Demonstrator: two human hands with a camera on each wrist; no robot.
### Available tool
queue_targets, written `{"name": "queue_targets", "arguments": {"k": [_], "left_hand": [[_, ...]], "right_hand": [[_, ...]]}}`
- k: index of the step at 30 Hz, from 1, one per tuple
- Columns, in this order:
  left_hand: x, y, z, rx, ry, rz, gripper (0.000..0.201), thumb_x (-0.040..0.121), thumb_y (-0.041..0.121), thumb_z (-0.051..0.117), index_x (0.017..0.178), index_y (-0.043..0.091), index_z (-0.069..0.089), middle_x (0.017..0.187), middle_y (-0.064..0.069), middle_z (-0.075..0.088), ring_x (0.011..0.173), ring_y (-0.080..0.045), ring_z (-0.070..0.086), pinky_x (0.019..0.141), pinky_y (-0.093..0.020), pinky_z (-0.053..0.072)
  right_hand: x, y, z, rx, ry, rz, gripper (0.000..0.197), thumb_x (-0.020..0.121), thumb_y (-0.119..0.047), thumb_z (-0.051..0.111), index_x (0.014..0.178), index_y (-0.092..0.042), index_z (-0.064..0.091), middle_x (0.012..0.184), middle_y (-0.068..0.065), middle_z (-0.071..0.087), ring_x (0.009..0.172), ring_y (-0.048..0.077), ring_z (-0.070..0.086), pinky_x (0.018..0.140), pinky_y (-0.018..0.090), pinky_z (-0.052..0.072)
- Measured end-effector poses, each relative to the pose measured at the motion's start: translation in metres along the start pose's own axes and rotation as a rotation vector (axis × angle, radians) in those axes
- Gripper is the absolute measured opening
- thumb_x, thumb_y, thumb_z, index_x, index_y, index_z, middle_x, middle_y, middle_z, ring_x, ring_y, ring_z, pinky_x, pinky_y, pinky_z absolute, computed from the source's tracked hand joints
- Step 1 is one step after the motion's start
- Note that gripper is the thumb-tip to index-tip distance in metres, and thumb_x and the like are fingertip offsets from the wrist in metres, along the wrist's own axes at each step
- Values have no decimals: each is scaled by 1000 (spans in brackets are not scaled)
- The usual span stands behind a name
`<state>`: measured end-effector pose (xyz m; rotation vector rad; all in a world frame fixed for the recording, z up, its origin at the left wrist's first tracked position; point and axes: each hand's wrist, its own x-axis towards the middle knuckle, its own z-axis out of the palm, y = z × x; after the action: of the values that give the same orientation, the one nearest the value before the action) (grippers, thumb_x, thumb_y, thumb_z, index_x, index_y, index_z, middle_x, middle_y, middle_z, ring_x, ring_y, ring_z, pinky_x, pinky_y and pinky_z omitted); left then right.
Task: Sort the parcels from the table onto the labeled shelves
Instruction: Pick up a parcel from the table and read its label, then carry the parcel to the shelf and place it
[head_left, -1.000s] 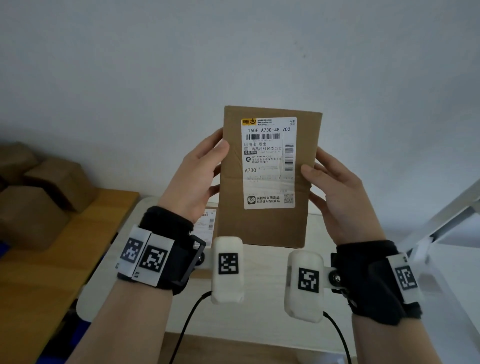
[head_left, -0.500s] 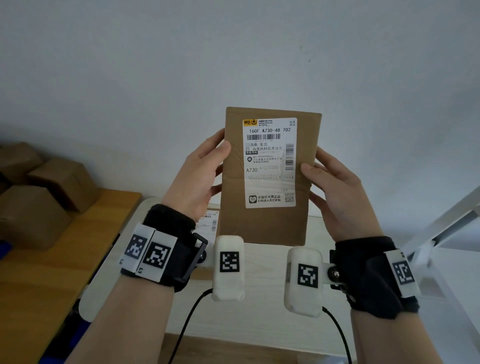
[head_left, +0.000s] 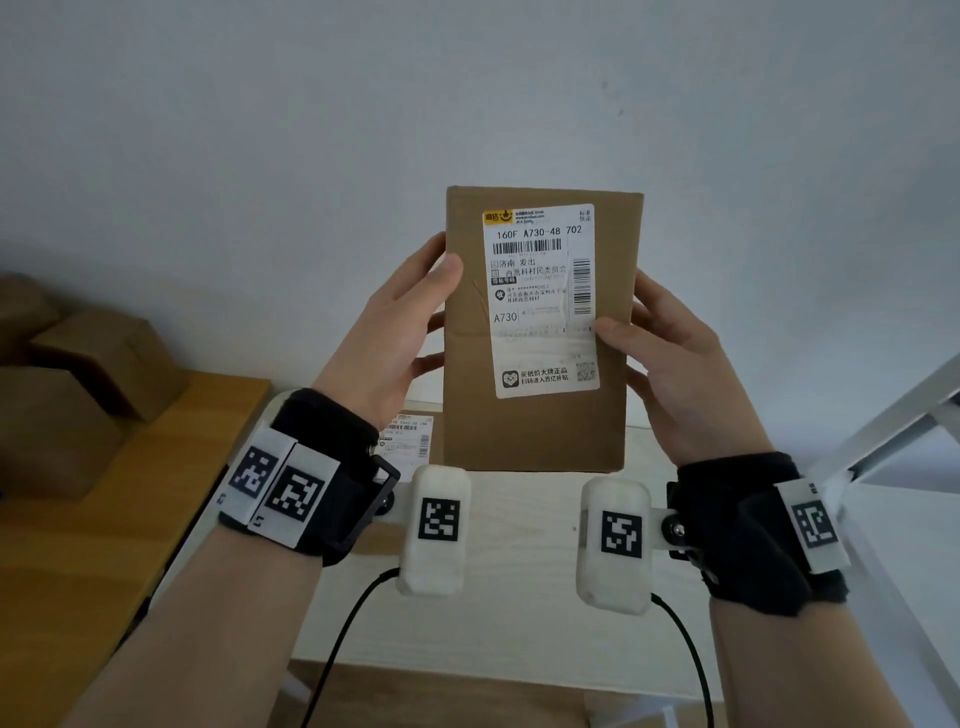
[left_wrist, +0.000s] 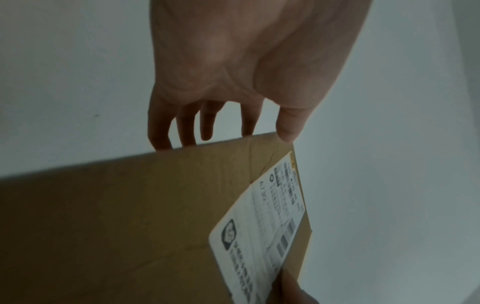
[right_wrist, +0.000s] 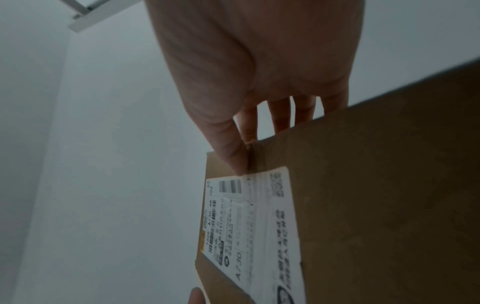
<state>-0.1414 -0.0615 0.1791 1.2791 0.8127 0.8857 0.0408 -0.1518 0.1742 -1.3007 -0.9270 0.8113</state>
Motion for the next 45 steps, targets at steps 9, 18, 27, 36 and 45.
{"name": "queue_targets", "arguments": {"k": [9,18,27,36,45], "left_hand": [[3,-14,6,-8,-123,66,46,99,38,45,144,40,44,128,18,65,122,-6,57,107,-41,40],[-22,-26,39,-147,-355,132,50,100,38,42,149,29,41,142,6,59,131,-17,56,105,-49,46],[-88,18,74,-88,-412,221,51,99,29,48,149,39,39,131,11,65,113,1,64,77,-19,50],[-200,61,171,-58,-532,401,49,100,35,44,149,36,39,135,16,63,97,2,62,58,-6,48],[-332,78,319,-91,-721,517,49,101,39,43,149,32,39,130,16,63,98,4,64,63,-9,49]], "right_hand": [[-22,-12,-4,22,202,21,32,91,-10,59,122,-15,55,93,-6,73,72,0,70,56,15,52],[-83,-26,-21,-8,386,-41,26,91,-9,58,117,-14,55,95,-4,73,74,3,69,58,15,51],[-144,-78,-45,2,481,-202,30,88,-9,63,115,-15,54,102,2,71,71,6,69,56,19,52],[-271,-140,-124,3,532,-380,26,88,-4,60,113,-10,55,94,2,71,65,3,68,56,17,51],[-439,-193,-245,18,703,-519,24,87,-6,57,109,-15,61,97,3,75,79,15,71,74,36,59]]}}
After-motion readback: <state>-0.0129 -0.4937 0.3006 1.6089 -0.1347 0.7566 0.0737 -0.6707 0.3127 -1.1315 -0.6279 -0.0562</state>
